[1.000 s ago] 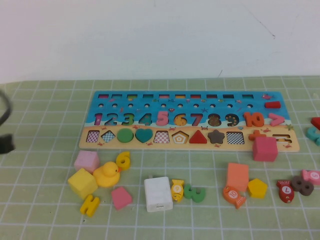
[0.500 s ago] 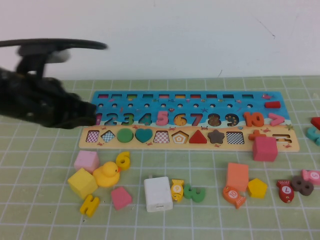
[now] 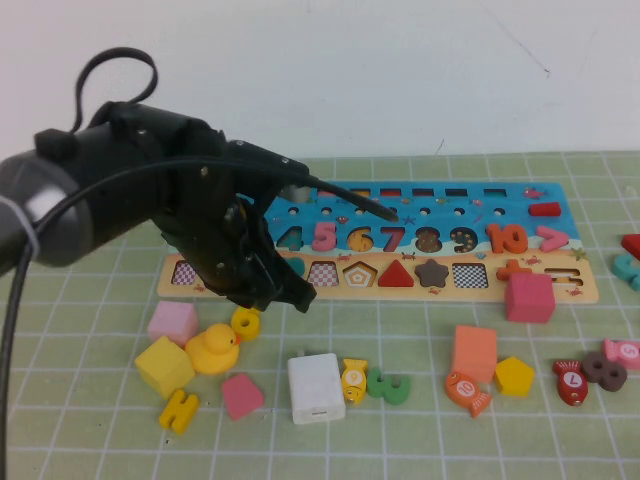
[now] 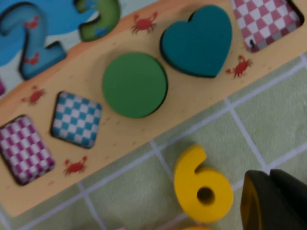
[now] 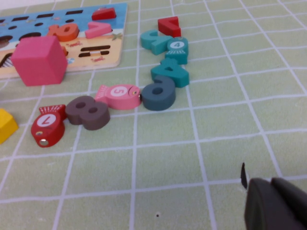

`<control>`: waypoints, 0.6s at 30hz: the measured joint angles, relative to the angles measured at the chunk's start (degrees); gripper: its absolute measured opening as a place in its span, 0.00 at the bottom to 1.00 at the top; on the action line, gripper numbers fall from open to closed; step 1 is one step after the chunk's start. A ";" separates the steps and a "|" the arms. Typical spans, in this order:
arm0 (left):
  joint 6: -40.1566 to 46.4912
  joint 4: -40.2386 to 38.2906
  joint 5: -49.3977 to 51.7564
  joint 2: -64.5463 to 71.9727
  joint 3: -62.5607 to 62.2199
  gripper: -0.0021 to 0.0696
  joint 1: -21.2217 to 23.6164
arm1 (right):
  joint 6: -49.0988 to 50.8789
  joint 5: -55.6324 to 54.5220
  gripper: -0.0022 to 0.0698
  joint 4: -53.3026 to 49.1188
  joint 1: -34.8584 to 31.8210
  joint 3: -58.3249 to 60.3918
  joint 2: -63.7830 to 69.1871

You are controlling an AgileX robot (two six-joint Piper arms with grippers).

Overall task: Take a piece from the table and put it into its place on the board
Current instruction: Pick up the "number 6"

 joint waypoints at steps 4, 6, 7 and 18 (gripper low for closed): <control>-0.67 0.00 0.50 2.15 -1.23 0.12 -0.02 | 0.00 0.00 0.03 0.00 0.00 0.00 0.00; -1.15 0.00 0.96 2.87 -1.21 0.25 -0.02 | -0.30 0.00 0.03 0.00 0.00 0.00 0.00; -1.67 0.00 1.28 3.03 -1.21 0.33 -0.02 | -0.30 0.00 0.03 0.00 0.00 0.00 0.00; -7.67 4.33 2.57 4.17 -1.76 0.64 -0.11 | 0.00 0.00 0.03 0.00 0.00 0.00 0.00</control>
